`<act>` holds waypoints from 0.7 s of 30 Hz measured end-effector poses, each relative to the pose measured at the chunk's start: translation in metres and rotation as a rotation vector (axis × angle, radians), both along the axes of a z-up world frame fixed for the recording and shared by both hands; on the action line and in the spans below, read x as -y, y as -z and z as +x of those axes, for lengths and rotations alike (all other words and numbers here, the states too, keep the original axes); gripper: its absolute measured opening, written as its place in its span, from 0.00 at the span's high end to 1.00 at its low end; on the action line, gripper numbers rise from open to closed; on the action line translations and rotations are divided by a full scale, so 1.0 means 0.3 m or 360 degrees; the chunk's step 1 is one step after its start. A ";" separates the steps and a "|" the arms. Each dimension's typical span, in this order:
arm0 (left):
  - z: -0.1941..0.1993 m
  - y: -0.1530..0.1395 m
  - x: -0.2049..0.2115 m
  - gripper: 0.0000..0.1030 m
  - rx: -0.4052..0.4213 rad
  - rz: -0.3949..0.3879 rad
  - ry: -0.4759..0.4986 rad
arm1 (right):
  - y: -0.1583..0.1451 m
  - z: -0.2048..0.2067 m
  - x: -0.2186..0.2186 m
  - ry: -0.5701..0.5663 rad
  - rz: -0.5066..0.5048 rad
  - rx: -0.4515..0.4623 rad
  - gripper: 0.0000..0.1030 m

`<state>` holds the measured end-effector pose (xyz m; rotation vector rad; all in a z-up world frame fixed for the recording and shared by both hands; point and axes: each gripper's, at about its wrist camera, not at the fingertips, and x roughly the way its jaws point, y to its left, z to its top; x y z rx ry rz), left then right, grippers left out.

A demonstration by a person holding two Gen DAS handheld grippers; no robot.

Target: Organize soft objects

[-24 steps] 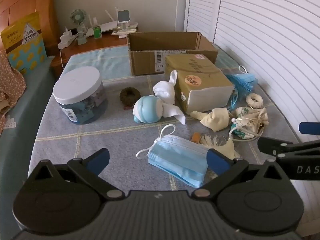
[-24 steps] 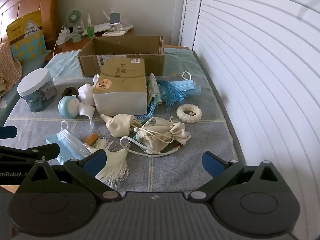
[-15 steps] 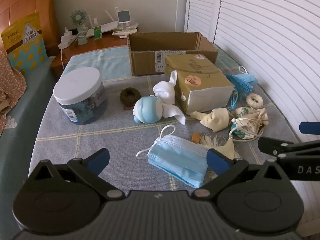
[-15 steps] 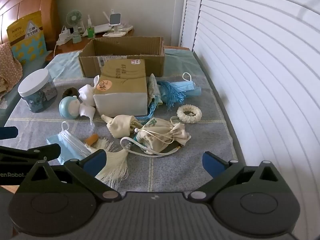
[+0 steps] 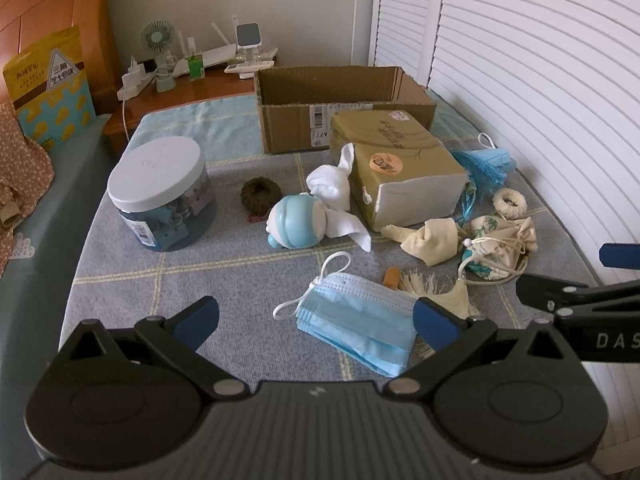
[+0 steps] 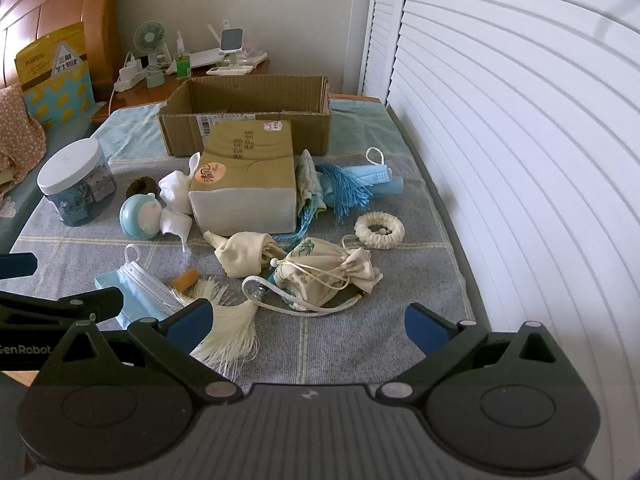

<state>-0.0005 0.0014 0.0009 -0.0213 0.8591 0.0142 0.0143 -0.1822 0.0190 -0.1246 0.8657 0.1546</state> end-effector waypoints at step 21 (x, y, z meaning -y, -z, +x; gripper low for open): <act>-0.002 -0.008 0.012 0.01 0.0003 0.0018 -0.0002 | -0.003 -0.004 0.000 -0.0010 -0.0002 0.0010 0.00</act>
